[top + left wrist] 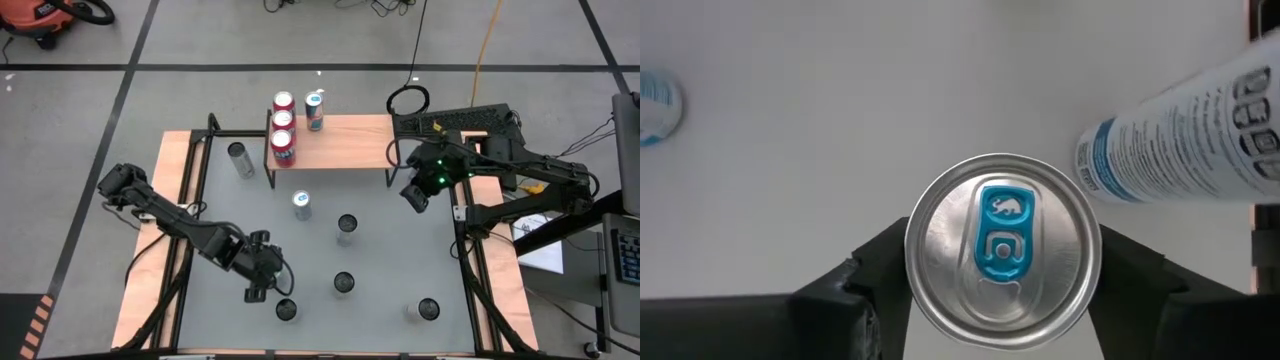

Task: Place canned beverage on shelf
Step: Put the bottom blue soda can on the shelf aligned with the other blue soda can

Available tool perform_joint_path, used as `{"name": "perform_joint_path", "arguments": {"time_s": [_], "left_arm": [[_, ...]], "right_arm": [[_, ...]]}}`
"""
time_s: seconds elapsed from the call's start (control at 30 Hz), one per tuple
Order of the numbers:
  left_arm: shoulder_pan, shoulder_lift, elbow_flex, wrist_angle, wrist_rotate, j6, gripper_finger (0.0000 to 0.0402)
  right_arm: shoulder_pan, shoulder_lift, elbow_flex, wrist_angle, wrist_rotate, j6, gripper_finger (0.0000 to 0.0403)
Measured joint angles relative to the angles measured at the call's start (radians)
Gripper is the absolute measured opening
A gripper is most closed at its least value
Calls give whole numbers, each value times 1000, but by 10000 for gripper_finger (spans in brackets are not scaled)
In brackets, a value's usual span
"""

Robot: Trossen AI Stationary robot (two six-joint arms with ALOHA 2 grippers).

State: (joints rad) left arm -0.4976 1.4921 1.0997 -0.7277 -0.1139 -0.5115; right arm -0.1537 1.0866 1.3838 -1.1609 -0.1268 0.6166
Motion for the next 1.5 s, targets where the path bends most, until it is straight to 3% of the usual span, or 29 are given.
{"name": "perform_joint_path", "arguments": {"time_s": [0.27,0.57,0.83,1.0,1.27,1.5], "left_arm": [[63,-1,107,-113,-3,-116,217],[176,-2,332,-253,-43,-262,216],[300,-3,548,-241,-154,-465,215],[370,-3,616,-196,-224,-555,215],[463,-2,639,-149,-234,-583,215],[499,-2,638,-106,-221,-583,215]], "right_arm": [[46,0,0,123,100,7,0],[98,0,0,252,234,-28,0],[98,16,0,494,232,-200,8],[106,56,0,616,229,-319,60],[110,143,0,779,178,-395,192],[98,210,114,708,208,-514,285]]}}
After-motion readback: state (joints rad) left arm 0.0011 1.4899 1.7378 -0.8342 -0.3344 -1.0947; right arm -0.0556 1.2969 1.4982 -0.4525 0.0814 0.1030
